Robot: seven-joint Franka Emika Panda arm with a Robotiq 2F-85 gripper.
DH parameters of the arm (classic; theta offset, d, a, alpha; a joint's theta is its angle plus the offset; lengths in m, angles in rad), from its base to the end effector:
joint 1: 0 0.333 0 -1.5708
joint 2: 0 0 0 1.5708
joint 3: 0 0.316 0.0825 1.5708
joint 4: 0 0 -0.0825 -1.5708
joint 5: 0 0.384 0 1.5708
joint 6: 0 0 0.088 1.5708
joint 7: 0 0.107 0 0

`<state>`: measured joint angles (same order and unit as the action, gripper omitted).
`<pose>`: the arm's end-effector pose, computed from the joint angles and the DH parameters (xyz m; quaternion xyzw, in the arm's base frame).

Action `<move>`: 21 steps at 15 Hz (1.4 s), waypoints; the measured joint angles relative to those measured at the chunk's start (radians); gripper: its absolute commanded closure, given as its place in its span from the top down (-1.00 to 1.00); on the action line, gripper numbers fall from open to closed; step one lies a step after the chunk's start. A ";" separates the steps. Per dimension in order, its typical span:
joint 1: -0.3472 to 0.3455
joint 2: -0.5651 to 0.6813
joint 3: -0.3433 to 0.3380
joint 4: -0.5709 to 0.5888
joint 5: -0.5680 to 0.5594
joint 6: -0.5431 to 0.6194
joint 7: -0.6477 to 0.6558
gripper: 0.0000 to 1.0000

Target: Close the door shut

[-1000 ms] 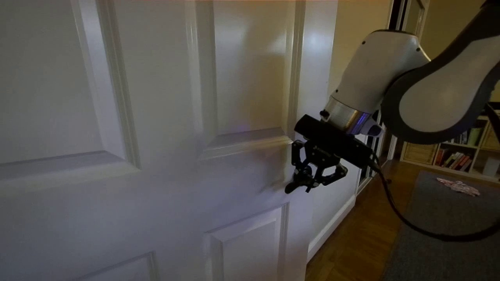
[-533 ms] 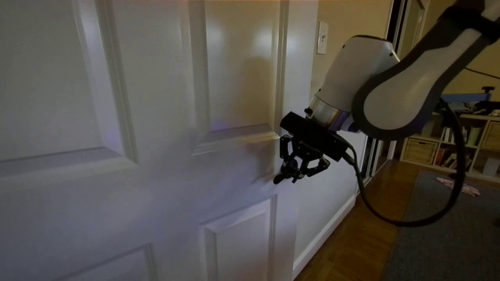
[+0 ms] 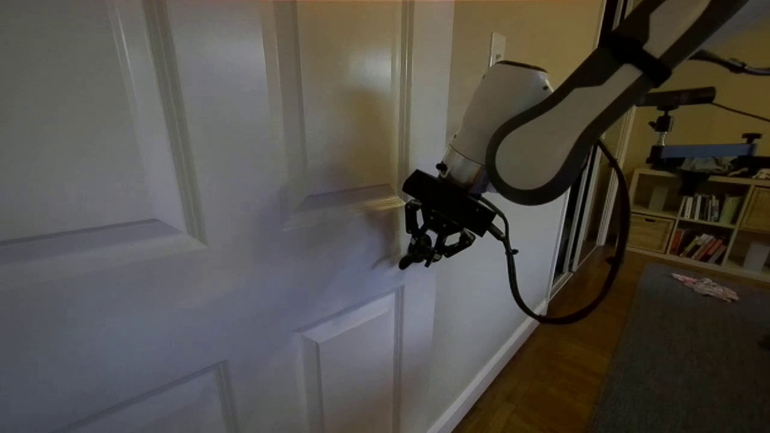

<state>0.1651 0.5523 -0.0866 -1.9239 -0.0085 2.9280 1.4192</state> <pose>0.6615 0.0574 0.2509 -0.7727 0.5932 -0.1800 0.1366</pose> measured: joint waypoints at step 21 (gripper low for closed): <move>-0.024 0.206 -0.004 0.422 0.020 -0.247 -0.222 0.33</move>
<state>0.1412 0.7585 -0.0908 -1.5020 0.0112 2.6812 1.1972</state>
